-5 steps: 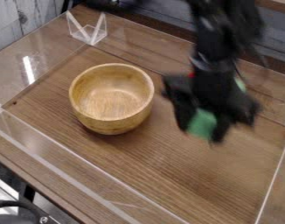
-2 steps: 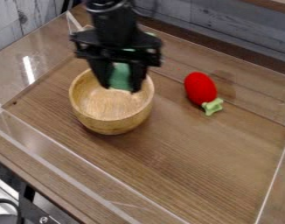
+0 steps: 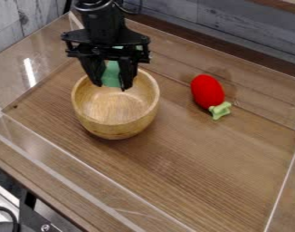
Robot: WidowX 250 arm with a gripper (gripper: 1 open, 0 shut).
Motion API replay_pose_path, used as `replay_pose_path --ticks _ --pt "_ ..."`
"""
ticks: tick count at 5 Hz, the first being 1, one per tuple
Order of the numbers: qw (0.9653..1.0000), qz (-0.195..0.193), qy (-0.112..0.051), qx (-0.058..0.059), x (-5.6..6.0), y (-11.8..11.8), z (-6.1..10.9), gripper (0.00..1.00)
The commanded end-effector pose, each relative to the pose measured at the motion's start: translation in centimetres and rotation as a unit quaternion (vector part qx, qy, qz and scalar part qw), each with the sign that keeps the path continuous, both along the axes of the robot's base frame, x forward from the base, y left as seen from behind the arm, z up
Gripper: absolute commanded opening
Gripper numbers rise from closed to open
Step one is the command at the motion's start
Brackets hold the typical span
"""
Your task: Put the green block in the brown bowl
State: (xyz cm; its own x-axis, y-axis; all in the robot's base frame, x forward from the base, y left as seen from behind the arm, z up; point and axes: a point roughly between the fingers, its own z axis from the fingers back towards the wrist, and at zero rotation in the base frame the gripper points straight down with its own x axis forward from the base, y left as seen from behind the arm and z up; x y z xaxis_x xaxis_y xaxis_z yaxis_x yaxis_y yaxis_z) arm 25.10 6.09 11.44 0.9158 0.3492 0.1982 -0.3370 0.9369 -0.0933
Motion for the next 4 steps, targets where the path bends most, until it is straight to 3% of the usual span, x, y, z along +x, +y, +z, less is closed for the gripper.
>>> replay_pose_path --ticks 1,2,4 --pt "0.9985 0.049 -0.020 0.016 1.2 0.5 0.5 0.00" --pt "0.9958 0.088 -0.014 0.022 1.3 0.3 -0.2 0.00" --pt "0.9931 0.113 -0.006 0.031 2.0 1.7 0.4 0.00"
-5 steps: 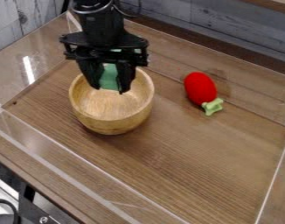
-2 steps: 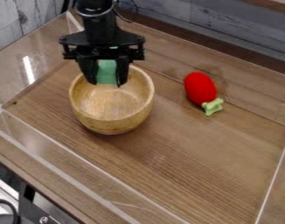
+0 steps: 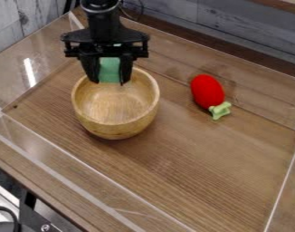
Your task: Put the green block in the brown bowl
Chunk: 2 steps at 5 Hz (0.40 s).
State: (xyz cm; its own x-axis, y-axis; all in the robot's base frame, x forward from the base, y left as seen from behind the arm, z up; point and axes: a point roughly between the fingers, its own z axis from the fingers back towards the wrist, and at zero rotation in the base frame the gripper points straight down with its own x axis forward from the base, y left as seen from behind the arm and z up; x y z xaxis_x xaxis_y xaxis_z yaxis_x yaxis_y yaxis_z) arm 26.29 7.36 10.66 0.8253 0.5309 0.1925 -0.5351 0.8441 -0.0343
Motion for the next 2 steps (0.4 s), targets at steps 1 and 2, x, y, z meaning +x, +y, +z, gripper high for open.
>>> replay_pose_path --ticks 1,2 --pt "0.9991 0.037 -0.016 0.010 0.5 0.1 -0.2 0.00" --pt "0.9977 0.066 -0.012 0.011 0.1 -0.5 -1.6 0.00"
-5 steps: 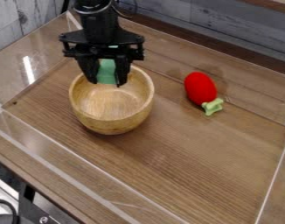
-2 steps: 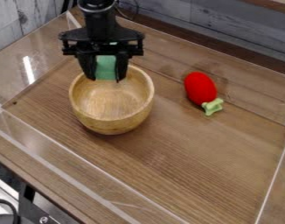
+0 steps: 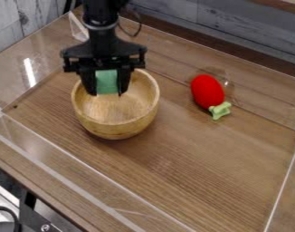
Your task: Put the green block in the brown bowl
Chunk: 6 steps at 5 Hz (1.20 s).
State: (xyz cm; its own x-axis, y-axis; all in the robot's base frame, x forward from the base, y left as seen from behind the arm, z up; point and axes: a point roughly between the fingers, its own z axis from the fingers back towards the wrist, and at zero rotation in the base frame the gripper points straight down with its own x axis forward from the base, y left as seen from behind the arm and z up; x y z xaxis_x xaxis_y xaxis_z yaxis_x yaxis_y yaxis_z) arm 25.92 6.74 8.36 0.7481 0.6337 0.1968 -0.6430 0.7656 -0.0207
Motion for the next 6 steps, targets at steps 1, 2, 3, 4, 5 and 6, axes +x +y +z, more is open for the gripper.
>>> replay_pose_path --ticks 1,2,3,4,5,6 --pt "0.9997 -0.019 -0.016 -0.003 0.7 -0.6 0.1 0.00" --pt "0.9990 -0.036 -0.021 -0.013 1.1 -1.0 -0.1 1.00" --pt "0.9988 -0.036 -0.026 -0.017 0.9 -0.9 0.4 0.00" --pt "0.9985 -0.037 -0.033 -0.023 0.7 -0.8 1.0 0.00" --pt "0.9989 -0.022 -0.035 -0.024 0.5 -0.8 1.6 1.00" --pt "0.9990 -0.006 -0.037 -0.024 0.3 -0.7 2.1 1.00"
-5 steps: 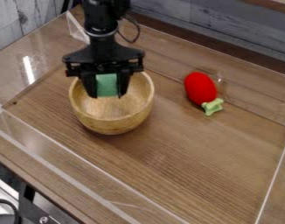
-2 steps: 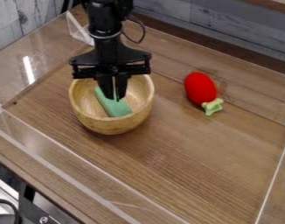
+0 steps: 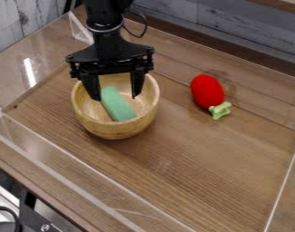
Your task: Put the green block in the brown bowl
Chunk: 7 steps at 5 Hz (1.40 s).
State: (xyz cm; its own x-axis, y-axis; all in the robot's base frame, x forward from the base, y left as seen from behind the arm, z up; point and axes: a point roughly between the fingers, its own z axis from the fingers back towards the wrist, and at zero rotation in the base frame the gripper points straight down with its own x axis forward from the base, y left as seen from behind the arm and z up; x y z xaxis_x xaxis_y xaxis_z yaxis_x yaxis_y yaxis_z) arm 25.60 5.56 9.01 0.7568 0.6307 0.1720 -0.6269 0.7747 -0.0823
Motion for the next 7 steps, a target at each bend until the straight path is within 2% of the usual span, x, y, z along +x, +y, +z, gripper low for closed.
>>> replay_pose_path --ticks 1,3,4,5,6,7 --pt "0.9990 -0.028 -0.035 0.006 1.1 -1.4 2.7 1.00" --pt "0.9974 -0.049 -0.052 0.000 2.3 -6.1 4.3 1.00" --pt "0.9967 -0.063 -0.051 -0.003 3.2 -8.2 3.7 1.00" --pt "0.9907 -0.124 -0.055 -0.004 3.6 -7.0 3.2 1.00" --pt "0.9890 -0.134 -0.063 -0.003 3.9 -5.4 3.1 1.00" --pt "0.9899 -0.123 -0.070 0.008 4.0 -5.3 3.0 1.00"
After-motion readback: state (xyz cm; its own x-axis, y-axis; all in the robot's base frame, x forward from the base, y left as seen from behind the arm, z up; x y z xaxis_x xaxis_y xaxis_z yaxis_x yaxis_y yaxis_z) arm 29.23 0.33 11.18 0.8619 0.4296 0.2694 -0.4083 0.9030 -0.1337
